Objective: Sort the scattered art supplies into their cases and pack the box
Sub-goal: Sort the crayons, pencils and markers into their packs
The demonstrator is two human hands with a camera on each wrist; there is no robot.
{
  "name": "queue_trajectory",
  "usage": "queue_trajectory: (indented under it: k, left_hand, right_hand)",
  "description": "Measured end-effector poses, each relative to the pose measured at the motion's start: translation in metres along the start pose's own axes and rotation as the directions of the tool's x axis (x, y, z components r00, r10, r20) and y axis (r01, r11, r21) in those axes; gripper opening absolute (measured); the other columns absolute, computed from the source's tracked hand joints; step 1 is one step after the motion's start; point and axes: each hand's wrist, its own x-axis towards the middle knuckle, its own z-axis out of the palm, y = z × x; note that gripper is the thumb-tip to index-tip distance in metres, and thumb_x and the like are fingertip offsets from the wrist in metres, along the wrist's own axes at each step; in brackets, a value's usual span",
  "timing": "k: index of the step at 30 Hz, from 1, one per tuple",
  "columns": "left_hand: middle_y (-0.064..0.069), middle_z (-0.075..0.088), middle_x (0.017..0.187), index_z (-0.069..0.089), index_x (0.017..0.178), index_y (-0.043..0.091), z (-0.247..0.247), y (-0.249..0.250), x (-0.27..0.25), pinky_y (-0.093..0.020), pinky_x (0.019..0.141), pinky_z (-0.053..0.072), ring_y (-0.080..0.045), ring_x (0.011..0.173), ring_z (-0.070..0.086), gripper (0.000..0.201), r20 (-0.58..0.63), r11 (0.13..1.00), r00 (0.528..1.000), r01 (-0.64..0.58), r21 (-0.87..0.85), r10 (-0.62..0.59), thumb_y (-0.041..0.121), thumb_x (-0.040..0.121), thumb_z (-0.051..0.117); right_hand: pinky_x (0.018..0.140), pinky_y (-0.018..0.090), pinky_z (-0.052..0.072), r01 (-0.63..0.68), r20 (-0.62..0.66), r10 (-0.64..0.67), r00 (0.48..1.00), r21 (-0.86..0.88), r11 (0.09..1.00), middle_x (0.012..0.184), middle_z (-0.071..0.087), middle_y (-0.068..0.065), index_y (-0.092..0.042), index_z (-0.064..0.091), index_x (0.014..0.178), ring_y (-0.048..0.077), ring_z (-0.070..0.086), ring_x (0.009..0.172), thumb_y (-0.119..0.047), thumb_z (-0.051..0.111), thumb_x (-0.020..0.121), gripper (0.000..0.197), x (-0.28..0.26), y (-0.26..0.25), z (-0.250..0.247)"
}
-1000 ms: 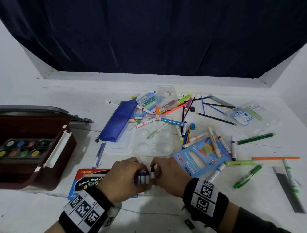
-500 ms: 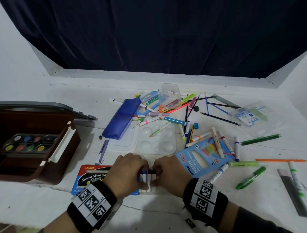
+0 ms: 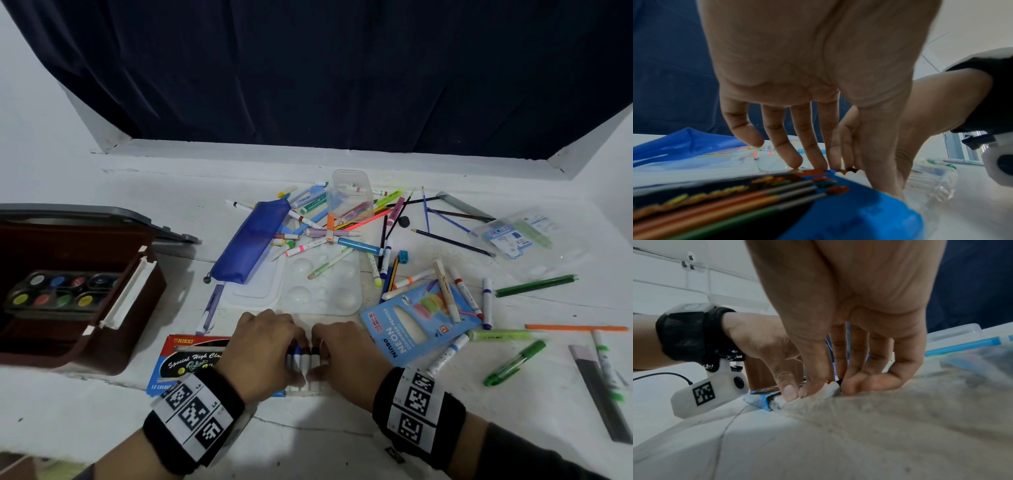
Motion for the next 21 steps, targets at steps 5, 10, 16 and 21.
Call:
queue_trajectory:
  k: [5, 10, 16, 21]
  left_hand:
    - [0.017, 0.058, 0.108, 0.067, 0.113, 0.039, 0.000, 0.001, 0.000, -0.034, 0.091, 0.036, -0.010, 0.106, 0.051, 0.049, -0.007, 1.000, 1.000, 0.009, -0.003, -0.009, 0.059, 0.070, 0.077]
    - [0.019, 0.053, 0.101, 0.067, 0.112, 0.038, 0.001, 0.001, 0.000, -0.033, 0.085, 0.031, -0.008, 0.099, 0.048, 0.048, 0.004, 0.999, 1.000, 0.017, -0.033, -0.017, 0.057, 0.069, 0.077]
    - [0.021, 0.049, 0.101, 0.065, 0.114, 0.039, 0.001, 0.000, -0.001, -0.033, 0.091, 0.032, -0.006, 0.101, 0.047, 0.048, 0.023, 0.997, 0.999, 0.025, -0.079, -0.023, 0.055, 0.071, 0.077]
    - [0.020, 0.053, 0.107, 0.064, 0.112, 0.040, 0.002, 0.002, -0.002, -0.033, 0.092, 0.031, -0.007, 0.105, 0.049, 0.046, 0.024, 0.994, 0.999, 0.048, -0.098, -0.046, 0.053, 0.070, 0.078]
  right_hand:
    - [0.068, 0.028, 0.049, 0.027, -0.024, -0.025, 0.999, 0.111, 0.993, 0.083, 0.064, -0.007, -0.019, 0.065, 0.089, 0.011, 0.060, 0.076, -0.040, 0.078, 0.077, 0.027, -0.008, 0.005, -0.009]
    - [0.066, 0.017, 0.051, 0.019, -0.270, 0.012, 0.963, 0.112, 0.993, 0.076, 0.064, -0.012, -0.024, 0.066, 0.085, 0.002, 0.060, 0.070, -0.031, 0.068, 0.087, 0.008, -0.011, 0.031, -0.051]
    - [0.078, 0.033, 0.048, -0.145, -0.161, 0.104, 0.981, -0.263, 0.954, 0.103, 0.059, 0.000, -0.023, 0.067, 0.102, 0.019, 0.057, 0.094, -0.015, 0.056, 0.090, 0.018, 0.008, 0.087, -0.097]
    - [0.090, 0.040, 0.043, -0.127, 0.007, 0.143, 0.990, -0.413, 0.902, 0.123, 0.052, 0.000, -0.024, 0.061, 0.124, 0.023, 0.049, 0.115, -0.006, 0.048, 0.092, 0.039, 0.017, 0.102, -0.094]
